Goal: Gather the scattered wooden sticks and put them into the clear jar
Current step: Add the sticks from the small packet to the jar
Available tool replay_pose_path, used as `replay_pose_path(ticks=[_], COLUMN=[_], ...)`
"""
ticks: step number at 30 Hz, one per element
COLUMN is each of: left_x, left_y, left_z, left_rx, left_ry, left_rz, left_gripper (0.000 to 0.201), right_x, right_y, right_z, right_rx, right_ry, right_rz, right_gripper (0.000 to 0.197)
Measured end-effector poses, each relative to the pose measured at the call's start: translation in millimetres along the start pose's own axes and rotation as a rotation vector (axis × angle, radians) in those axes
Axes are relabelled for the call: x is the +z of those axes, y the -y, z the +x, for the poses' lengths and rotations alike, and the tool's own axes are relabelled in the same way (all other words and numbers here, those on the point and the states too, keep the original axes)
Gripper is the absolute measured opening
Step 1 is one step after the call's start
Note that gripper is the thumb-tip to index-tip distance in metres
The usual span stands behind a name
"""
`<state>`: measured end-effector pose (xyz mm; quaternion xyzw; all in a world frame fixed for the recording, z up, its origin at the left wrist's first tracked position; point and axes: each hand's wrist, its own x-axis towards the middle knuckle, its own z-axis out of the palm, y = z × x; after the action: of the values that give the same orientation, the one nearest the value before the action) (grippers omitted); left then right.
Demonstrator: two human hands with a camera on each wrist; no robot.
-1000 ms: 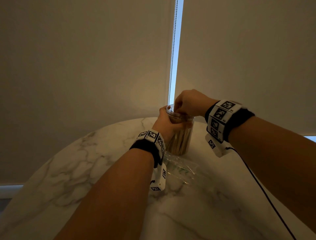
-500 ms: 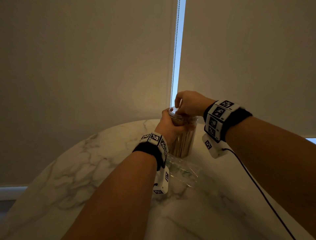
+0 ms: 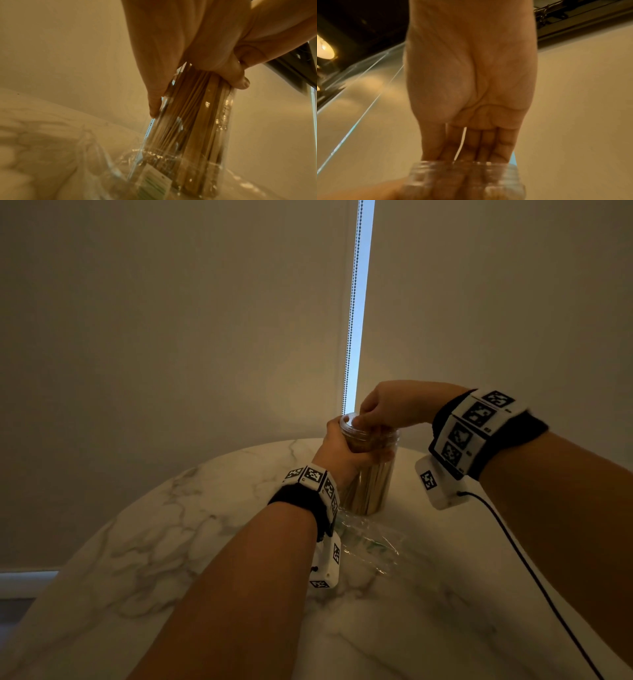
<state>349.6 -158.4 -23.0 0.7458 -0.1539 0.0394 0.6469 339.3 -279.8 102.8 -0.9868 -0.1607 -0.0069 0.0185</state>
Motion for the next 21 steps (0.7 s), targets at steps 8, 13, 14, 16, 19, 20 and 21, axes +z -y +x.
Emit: replay_pose_path(ticks=[8,13,14,16,19,20,21], left_x=[1,3,3,4,1,-2,-6], left_y=[-2,-7,-8,-10,-12,-14,-17], left_z=[0,-5,-6,-7,-5,-6,-7], left_rx=[-0.022,-0.034,-0.042,-0.041,-0.054,-0.077,-0.121], left_ry=[-0.007,0.003,0.003,0.001,0.003,0.010,0.022], left_rz=[-0.002,0.003,-0.018,-0.034,-0.014,0.026,0.086], left_gripper=[0.097,0.086,0.084,0.081,0.101,0.113,0.129], right_x=[-4,26,29,32,29,28,26], right_y=[5,5,3,-1,-6,-8,-9], right_z=[-14,-15,-15,-21,-44,-56,-72], right_rx=[-0.010,-0.005,-0.012,-0.029,-0.064,-0.083,-0.100], right_ry=[-0.053,-0.061,-0.099,-0.184,-0.432,-0.505,-0.560], right_rz=[0.098,-0.021,0.015,0.101,0.148,0.152,0.156], right_gripper=[0.049,0.057,0.053,0.044,0.035,0.032,0.031])
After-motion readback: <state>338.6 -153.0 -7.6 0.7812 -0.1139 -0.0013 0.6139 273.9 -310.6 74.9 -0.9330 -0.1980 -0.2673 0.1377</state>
